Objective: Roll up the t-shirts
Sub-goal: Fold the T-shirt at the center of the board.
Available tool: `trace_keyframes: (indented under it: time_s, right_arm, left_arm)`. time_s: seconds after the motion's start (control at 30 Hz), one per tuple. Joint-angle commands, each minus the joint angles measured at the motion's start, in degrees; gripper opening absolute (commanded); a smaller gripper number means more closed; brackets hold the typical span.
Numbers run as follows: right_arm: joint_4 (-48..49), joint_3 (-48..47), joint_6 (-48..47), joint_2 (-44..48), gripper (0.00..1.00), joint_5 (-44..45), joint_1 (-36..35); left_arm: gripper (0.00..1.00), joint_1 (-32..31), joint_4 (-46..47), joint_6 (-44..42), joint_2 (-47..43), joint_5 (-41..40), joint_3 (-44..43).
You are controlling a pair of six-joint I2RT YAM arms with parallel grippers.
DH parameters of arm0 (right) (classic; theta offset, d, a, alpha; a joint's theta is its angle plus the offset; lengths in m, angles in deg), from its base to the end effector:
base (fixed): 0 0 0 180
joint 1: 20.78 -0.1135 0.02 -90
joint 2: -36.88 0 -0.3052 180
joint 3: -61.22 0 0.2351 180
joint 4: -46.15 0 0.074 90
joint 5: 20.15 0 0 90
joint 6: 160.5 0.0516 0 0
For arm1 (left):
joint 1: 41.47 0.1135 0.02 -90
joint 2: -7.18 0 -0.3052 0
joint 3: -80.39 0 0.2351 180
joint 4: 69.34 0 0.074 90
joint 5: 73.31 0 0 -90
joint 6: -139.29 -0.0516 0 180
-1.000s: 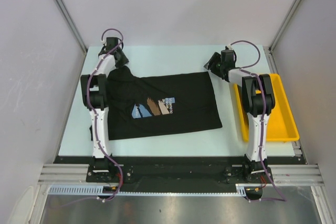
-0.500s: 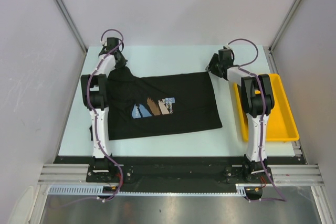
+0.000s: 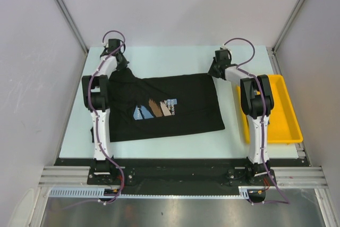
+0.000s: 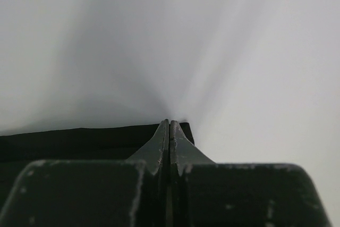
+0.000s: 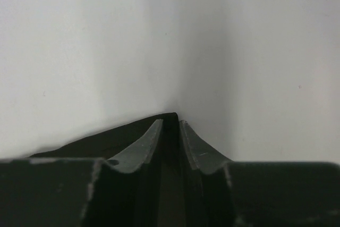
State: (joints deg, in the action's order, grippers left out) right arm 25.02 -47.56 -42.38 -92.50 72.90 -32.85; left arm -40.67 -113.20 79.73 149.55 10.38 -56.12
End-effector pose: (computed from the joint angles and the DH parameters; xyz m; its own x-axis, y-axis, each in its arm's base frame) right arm 0.5163 0.1076 0.1831 -0.6542 0.3414 -0.6749 0.1569 0.9342 0.3205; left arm 0.5764 0.0137 0.1803 -0.6146 -0.5122 -0.5999 -0.4597 0.8506 -0.2553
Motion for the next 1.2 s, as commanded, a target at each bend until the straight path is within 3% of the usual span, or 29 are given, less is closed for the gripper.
trace_keyframes:
  time_s: [0.0,0.23,0.6,1.17]
  right_arm:
    - [-3.9,-3.2,-1.9,-2.0,0.19,1.7,-0.3]
    - [-4.5,-4.1,-3.2,-0.8,0.08,2.2,-0.1]
    - [-4.0,-2.7,-5.0,1.2,0.06,4.0,0.5]
    - [-2.8,10.6,-3.9,16.3,0.04,6.6,-1.5]
  left_arm:
    - [0.0,-0.4,2.2,-0.6,-6.0,-0.5,0.8]
    - [0.0,-2.3,7.6,-1.2,-13.5,0.2,7.5]
    - [0.0,-2.7,10.5,0.1,-25.7,0.1,19.9]
    - [0.0,-4.7,13.4,10.9,-54.4,-2.7,54.2]
